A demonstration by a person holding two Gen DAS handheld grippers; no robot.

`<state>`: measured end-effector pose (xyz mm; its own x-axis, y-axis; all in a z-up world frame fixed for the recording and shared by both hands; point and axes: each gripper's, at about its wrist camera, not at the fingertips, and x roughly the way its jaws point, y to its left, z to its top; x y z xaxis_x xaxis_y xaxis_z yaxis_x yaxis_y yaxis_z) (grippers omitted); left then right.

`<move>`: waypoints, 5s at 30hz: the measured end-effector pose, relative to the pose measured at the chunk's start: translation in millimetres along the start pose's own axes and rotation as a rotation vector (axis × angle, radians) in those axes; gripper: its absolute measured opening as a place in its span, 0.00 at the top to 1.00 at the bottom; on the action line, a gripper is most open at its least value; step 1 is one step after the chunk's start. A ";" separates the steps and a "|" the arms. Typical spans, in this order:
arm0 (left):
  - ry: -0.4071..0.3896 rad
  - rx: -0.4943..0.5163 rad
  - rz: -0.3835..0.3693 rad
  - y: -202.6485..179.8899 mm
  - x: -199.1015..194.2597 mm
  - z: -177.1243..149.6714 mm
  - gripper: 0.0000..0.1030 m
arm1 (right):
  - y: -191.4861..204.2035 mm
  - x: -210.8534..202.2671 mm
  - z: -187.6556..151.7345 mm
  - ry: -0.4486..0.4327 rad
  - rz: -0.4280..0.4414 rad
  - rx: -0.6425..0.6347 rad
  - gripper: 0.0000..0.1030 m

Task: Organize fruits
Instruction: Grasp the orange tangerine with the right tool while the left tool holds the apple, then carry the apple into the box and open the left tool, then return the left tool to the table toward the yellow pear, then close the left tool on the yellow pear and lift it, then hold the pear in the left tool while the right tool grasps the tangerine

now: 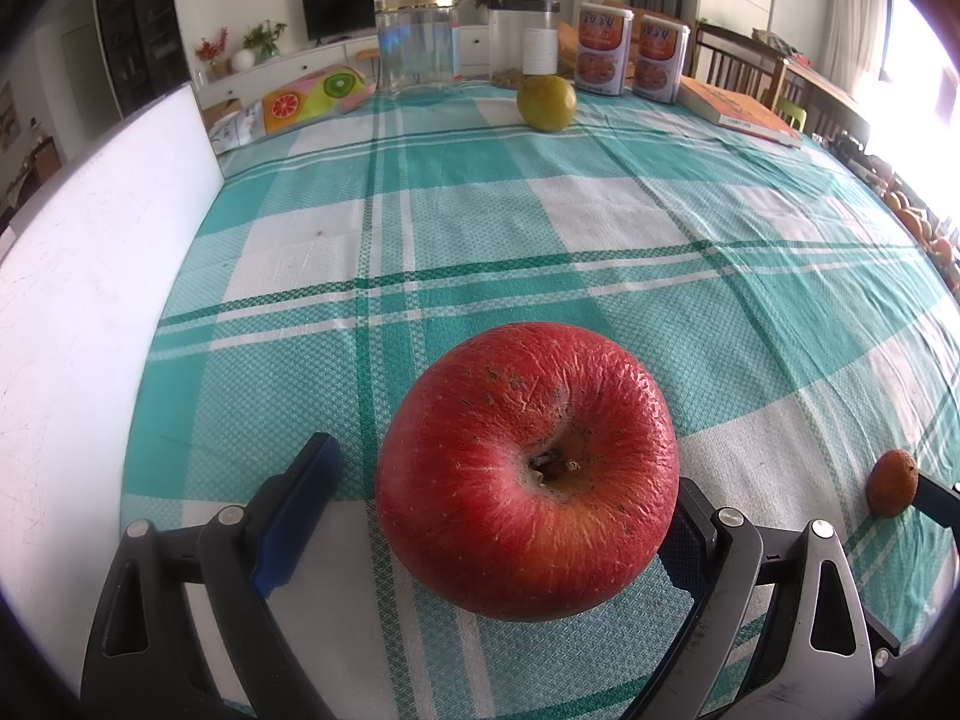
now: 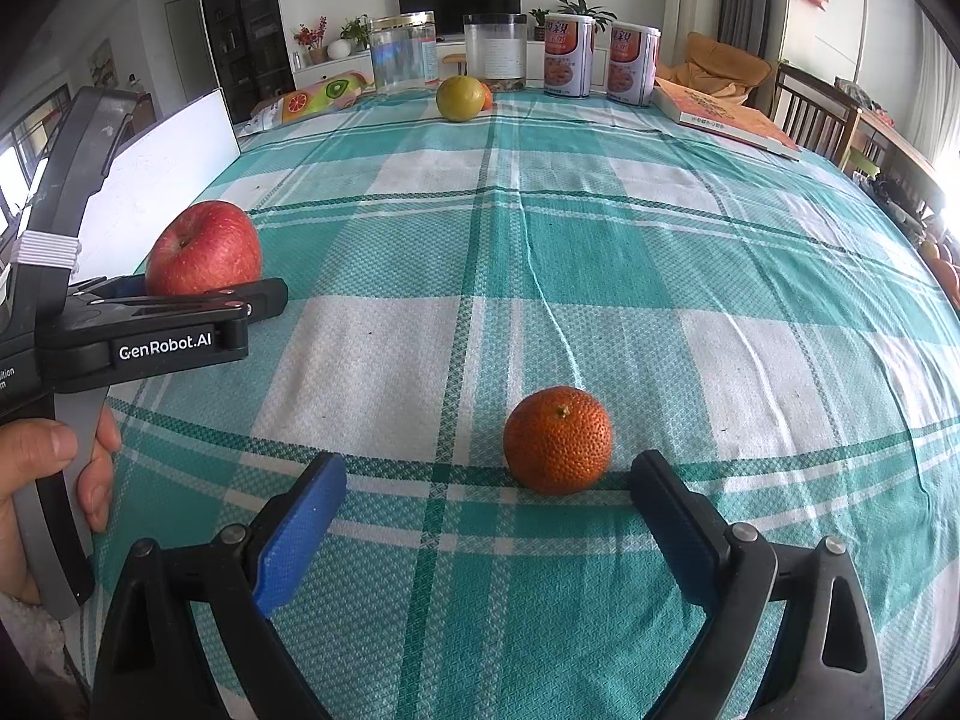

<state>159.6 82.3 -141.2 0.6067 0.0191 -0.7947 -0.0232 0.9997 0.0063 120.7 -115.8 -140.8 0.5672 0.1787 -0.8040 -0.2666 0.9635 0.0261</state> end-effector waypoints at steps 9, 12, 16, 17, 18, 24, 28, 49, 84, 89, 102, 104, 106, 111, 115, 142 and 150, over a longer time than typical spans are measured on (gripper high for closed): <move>0.000 0.000 0.000 -0.2 0.0 0.0 0.07 | -0.7 -0.8 -0.6 -0.005 0.007 0.005 0.07; 0.000 -0.004 -0.008 0.9 -0.3 -0.1 0.08 | -11.9 -10.3 -3.0 -0.047 0.058 0.069 0.07; 0.041 0.028 -0.107 9.8 -4.9 1.9 0.09 | -56.9 -33.9 -13.3 -0.149 0.204 0.323 0.07; 0.047 0.019 -0.145 13.3 -8.1 1.9 0.09 | -63.7 -36.8 -14.0 -0.157 0.194 0.355 0.07; 0.055 0.003 -0.186 16.2 -11.2 1.8 0.09 | -67.1 -37.5 -14.4 -0.158 0.193 0.374 0.07; 0.041 0.028 -0.208 5.1 -20.5 4.9 0.10 | -30.7 -23.2 -2.0 -0.099 0.146 0.209 0.09; 0.031 0.032 -0.168 0.9 -19.5 4.1 0.18 | -28.4 -13.5 -2.4 -0.058 0.094 0.188 0.48; -0.173 -0.349 -0.238 183.0 -242.3 -48.9 0.32 | 174.4 -97.4 57.2 -0.085 0.665 -0.081 0.70; -0.041 -0.044 -0.331 5.9 -123.1 -11.8 0.16 | -76.8 -17.4 8.4 -0.103 -0.078 0.211 0.02; -0.005 -0.011 -0.243 -25.6 -83.5 -5.6 0.16 | -64.9 -7.2 11.6 -0.077 -0.115 0.173 0.02; -0.045 -0.095 -0.174 -26.0 -22.7 45.2 0.16 | -74.2 6.8 10.2 -0.017 -0.070 0.230 0.00; -0.047 -0.132 -0.174 -22.6 -2.1 60.8 0.16 | -72.0 8.1 10.7 -0.009 -0.081 0.218 0.00; -0.021 -0.188 -0.188 -18.1 22.7 77.3 0.16 | -71.2 8.6 10.6 -0.006 -0.086 0.213 0.00; 0.007 -0.176 -0.187 -27.8 75.0 127.3 0.16 | -69.1 10.0 11.3 0.003 -0.097 0.200 0.00; 0.008 -0.122 -0.172 -42.4 106.3 171.1 0.16 | -65.3 12.7 12.9 0.017 -0.111 0.175 0.00; -0.005 -0.072 -0.235 -9.3 3.5 114.4 0.49 | -62.7 13.9 14.3 0.022 -0.108 0.158 0.00; 0.057 -0.052 -0.222 -7.5 -29.6 28.5 0.49 | -63.5 12.8 13.9 0.017 -0.100 0.161 0.00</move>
<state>164.5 74.6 -100.4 0.5561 -0.2033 -0.8059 0.0636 0.9772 -0.2026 155.7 -171.9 -144.5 0.5707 0.0779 -0.8175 -0.0803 0.9960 0.0389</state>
